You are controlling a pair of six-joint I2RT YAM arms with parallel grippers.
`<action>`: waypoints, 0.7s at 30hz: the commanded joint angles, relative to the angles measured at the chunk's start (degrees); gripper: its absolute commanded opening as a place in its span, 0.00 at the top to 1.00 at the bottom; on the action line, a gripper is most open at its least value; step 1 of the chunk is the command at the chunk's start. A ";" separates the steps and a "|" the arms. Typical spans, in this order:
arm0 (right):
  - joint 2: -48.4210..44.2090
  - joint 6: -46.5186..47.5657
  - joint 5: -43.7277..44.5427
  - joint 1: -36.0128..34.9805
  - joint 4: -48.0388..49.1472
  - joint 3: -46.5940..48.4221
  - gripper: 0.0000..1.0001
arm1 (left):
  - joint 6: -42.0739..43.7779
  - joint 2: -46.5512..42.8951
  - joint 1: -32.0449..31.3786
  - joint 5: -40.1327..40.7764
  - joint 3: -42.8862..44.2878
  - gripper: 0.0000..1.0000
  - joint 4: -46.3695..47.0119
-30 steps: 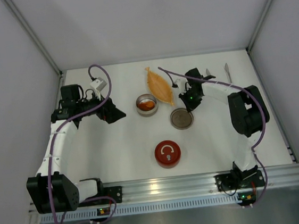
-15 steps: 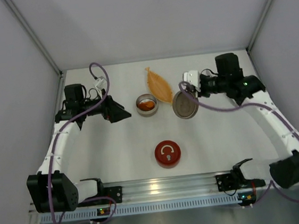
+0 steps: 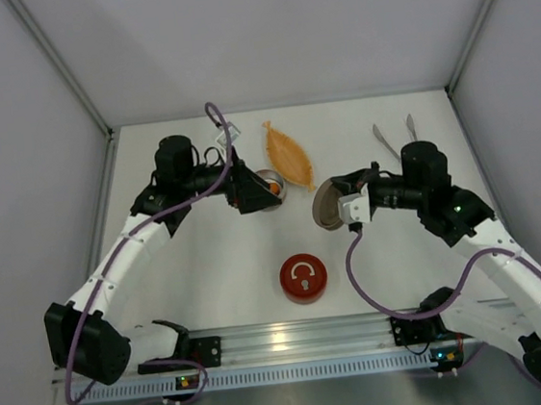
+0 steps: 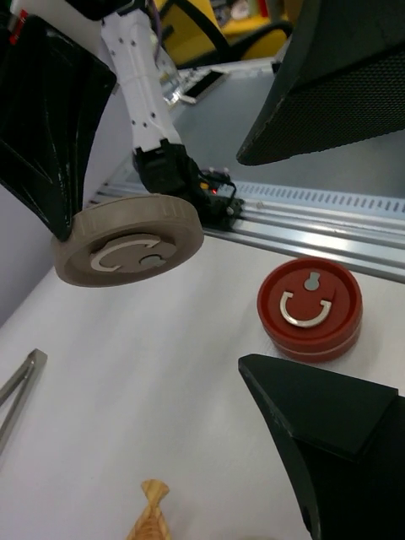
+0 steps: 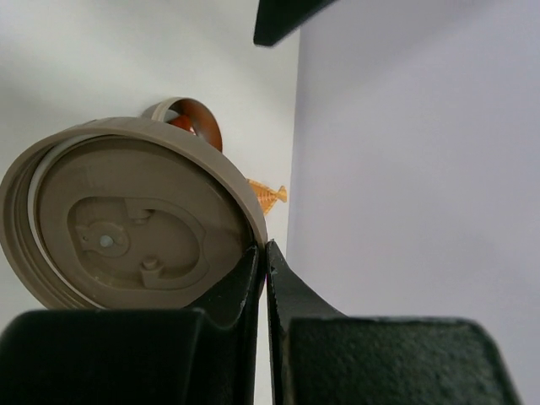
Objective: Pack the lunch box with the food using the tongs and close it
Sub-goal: Pick up the box lid from the center of the board.
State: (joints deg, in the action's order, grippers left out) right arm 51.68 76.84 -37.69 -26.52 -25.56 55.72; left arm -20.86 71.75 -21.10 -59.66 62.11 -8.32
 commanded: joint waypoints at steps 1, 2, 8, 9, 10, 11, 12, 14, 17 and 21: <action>1.66 -1.95 5.25 -3.27 4.91 4.21 1.00 | 7.21 2.34 -7.53 9.71 7.40 0.02 -5.87; 2.45 -2.56 6.48 -4.58 4.82 5.00 1.00 | 8.81 3.39 -8.85 11.22 9.50 0.02 -7.05; 3.25 -8.45 13.86 -8.71 7.28 4.83 1.00 | 12.07 7.17 -12.90 18.60 12.68 0.02 -10.30; 3.42 -8.89 15.27 -9.16 8.06 4.83 1.00 | 13.55 7.53 -14.48 19.66 13.38 0.01 -10.66; 3.60 -9.42 15.89 -9.60 8.25 5.09 1.00 | 14.00 8.05 -15.28 21.67 13.65 0.01 -11.10; 4.04 -10.38 16.50 -10.38 8.60 5.27 1.00 | 14.35 8.93 -15.72 21.86 13.66 0.02 -11.37; 4.13 -10.83 17.82 -10.91 9.03 5.45 1.00 | 14.88 9.20 -16.85 22.39 13.66 0.02 -11.28; 4.57 -12.23 18.88 -11.88 9.74 5.89 1.00 | 16.11 9.90 -18.70 24.32 13.74 0.02 -11.54; 5.01 -13.72 21.34 -13.29 10.88 6.41 1.00 | 16.55 10.87 -20.11 24.33 14.36 0.05 -11.55; 5.10 -15.66 24.32 -14.34 12.20 6.50 1.00 | 17.17 11.75 -20.56 24.06 15.06 0.38 -11.98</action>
State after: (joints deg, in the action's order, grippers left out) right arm 57.14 64.45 -16.97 -39.40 -19.70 58.98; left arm -5.74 83.33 -41.56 -36.53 74.26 -20.64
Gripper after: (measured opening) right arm 0.006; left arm 0.701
